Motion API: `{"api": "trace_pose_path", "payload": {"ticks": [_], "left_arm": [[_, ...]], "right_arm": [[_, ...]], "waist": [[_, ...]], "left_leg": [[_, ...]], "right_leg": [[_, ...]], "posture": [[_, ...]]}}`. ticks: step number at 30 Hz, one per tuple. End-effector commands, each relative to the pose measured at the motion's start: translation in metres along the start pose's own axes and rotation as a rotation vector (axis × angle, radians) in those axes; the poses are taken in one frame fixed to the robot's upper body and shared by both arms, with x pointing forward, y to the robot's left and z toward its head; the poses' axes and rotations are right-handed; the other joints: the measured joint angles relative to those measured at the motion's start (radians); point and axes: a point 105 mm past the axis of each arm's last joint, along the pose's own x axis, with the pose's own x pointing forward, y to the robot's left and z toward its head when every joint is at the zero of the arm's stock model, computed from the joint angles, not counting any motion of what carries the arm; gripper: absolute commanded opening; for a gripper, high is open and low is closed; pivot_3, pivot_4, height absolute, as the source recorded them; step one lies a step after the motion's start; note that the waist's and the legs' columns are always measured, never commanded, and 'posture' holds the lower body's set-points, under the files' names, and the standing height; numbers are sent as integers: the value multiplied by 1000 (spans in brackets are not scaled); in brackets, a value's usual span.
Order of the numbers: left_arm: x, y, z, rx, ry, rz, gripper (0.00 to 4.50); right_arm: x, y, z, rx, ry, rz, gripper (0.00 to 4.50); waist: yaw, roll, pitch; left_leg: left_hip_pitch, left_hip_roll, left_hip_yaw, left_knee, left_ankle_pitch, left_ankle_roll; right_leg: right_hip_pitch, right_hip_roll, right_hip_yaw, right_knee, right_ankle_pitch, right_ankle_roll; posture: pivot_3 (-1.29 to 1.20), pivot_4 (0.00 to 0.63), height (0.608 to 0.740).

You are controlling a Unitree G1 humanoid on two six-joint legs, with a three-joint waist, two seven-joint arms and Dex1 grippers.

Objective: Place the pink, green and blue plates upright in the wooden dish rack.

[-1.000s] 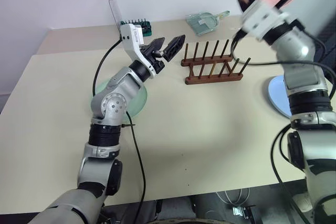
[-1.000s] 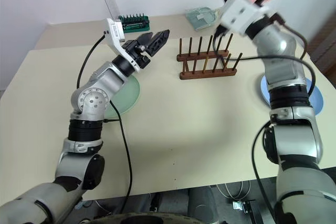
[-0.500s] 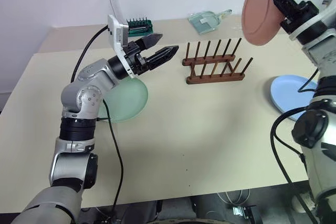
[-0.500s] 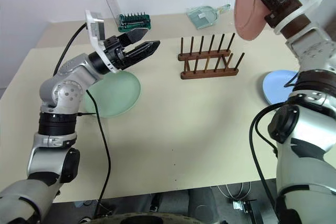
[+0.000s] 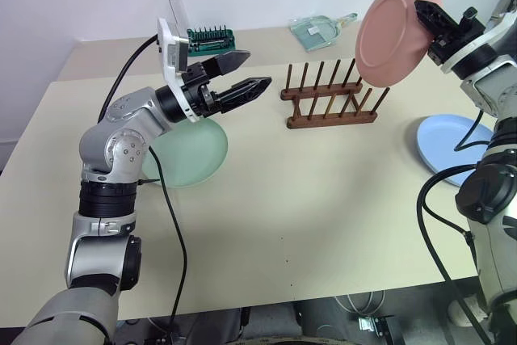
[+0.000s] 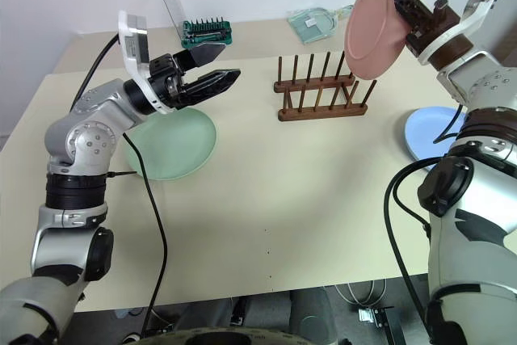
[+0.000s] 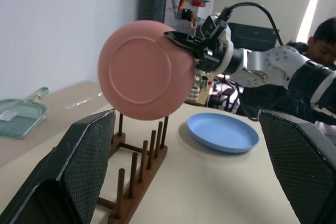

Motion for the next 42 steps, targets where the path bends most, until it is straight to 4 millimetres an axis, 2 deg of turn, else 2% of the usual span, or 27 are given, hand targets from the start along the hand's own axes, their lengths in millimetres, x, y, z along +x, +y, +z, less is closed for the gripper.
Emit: {"api": "trace_pose_path", "payload": {"ticks": [1, 5, 8, 10, 14, 17, 23, 24, 28, 34, 37, 39, 42], "left_arm": [[-4, -2, 14, 35, -37, 0, 4466], [-4, 0, 13, 42, -32, 12, 4466], [-2, -1, 13, 39, -31, 9, 4466], [-3, 0, 13, 39, -30, 11, 4466], [-3, 1, 13, 42, -26, 20, 4466], [-2, 0, 13, 45, -24, 20, 4500], [-4, 1, 12, 52, -15, 34, 4500], [-5, 1, 12, 52, -14, 35, 4500], [-5, 2, 11, 51, -13, 41, 4500], [-3, 3, 9, 46, -14, 40, 4500], [-4, 6, 9, 44, -14, 58, 4500], [-4, 10, 8, 45, -13, 79, 4500], [-5, 17, 7, 58, -4, 125, 4500]], "right_arm": [[-2, 7, 12, -37, -46, 27, 0], [-3, 3, 10, -41, -41, 12, 0], [-5, -9, 3, -67, -36, -37, 0], [-5, -16, -7, -72, -12, -59, 0], [-1, -17, -20, -32, 7, -43, 0], [2, -17, -24, -33, 14, -44, 1062], [2, -18, -19, -77, -4, -53, 4116], [2, -17, -16, -88, -17, -55, 4436], [2, -11, -1, -164, -71, -44, 4436], [-2, 23, 34, -287, -234, 116, 4436], [-6, 43, 43, -432, -299, 182, 4436], [-10, 54, 50, -448, -350, 224, 4436], [-16, 79, 44, -544, -329, 343, 4436]], "waist": [[0, 0, 0], [-2, 0, 0], [-2, 0, 0], [-2, 0, 0], [-3, 0, 0], [-4, 0, 0], [-5, 0, 0], [-5, 0, 0], [-9, 0, 0], [-19, 0, 0], [-19, 0, 0], [-19, 0, 0], [-17, 0, 0]], "left_leg": [[0, 0, 0, 0, 0, 0], [0, 0, 0, 0, 0, 0], [0, 0, 0, 0, 0, 0], [0, 0, 0, 0, 0, 0], [0, 0, 0, 1, 0, 0], [0, 0, 0, 1, 0, 0], [0, 0, 0, 1, 0, 0], [0, 0, 0, 1, 0, 0], [0, 0, 0, 1, 0, 0], [0, 0, 0, 0, 0, 0], [0, 0, 0, 1, 0, 0], [0, 0, 0, 1, 0, 0], [0, 0, 0, 1, 0, 0]], "right_leg": [[0, 0, 0, 0, 0, 0], [0, 0, 0, 0, 0, 0], [0, 0, 0, 0, 0, 0], [0, 0, 0, 0, 0, 0], [0, 0, 0, 1, 0, 0], [0, 0, 0, 1, 0, 0], [0, 0, 0, 1, 0, 0], [0, 0, 0, 1, 0, 0], [0, 0, 0, 1, 0, 0], [-1, 0, 0, 1, 0, 0], [-1, 0, 0, 1, 0, 0], [-1, 0, 0, 1, 0, 0], [0, 0, 0, 2, 0, 0]], "posture": [[0, 150, 740], [0, 150, 740], [0, 150, 740], [0, 150, 740], [0, 150, 740], [0, 150, 740], [0, 150, 740], [0, 150, 740], [0, 150, 740], [0, 150, 740], [0, 150, 740], [0, 150, 740], [0, 150, 740]]}}
